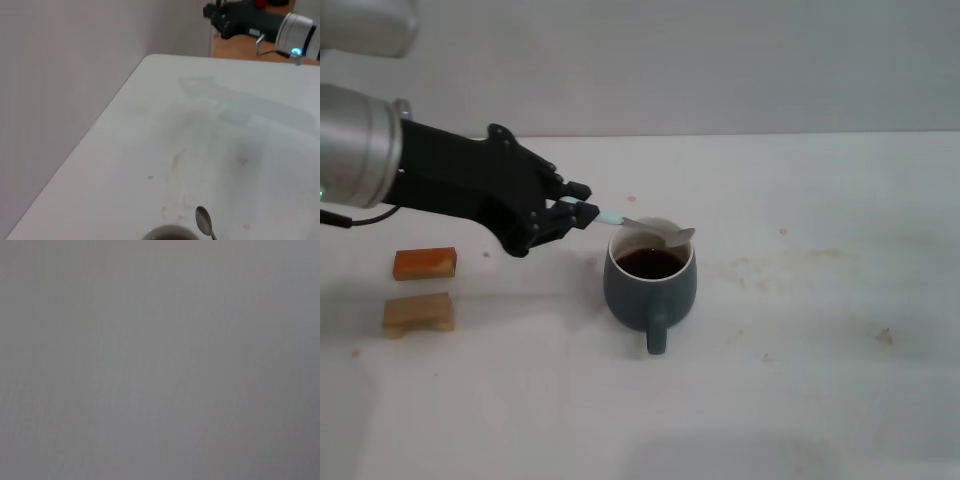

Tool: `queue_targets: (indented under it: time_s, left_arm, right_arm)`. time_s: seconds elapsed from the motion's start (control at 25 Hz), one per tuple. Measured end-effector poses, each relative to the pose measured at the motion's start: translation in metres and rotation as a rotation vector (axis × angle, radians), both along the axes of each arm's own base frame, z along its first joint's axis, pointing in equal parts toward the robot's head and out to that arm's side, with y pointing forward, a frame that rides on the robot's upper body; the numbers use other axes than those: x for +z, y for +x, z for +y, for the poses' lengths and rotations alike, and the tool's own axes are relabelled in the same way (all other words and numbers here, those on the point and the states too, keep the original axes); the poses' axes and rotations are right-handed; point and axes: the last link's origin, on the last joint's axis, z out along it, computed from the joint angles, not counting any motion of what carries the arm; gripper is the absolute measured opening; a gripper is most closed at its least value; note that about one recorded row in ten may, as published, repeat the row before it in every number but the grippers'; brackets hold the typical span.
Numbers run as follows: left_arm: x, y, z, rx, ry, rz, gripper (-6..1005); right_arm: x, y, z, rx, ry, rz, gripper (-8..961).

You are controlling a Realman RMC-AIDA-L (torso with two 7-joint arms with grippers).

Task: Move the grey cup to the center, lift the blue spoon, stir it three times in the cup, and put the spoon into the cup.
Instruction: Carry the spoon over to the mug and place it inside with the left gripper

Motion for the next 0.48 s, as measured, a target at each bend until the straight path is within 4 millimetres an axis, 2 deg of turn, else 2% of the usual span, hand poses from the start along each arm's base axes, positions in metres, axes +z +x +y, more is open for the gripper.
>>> queue_targets:
  time_s: [0.24, 0.48]
  left_arm:
    - [-0.010, 0.004, 0.008, -0.012, -0.025, 0.038, 195]
    - [-0.018, 0.002, 0.017, -0.021, -0.054, 0.056, 196]
  right_arm:
    - [-0.002, 0.006, -0.020, -0.009, 0.008, 0.003, 73]
    - [-0.006, 0.003, -0.038, 0.009, 0.016, 0.011, 73]
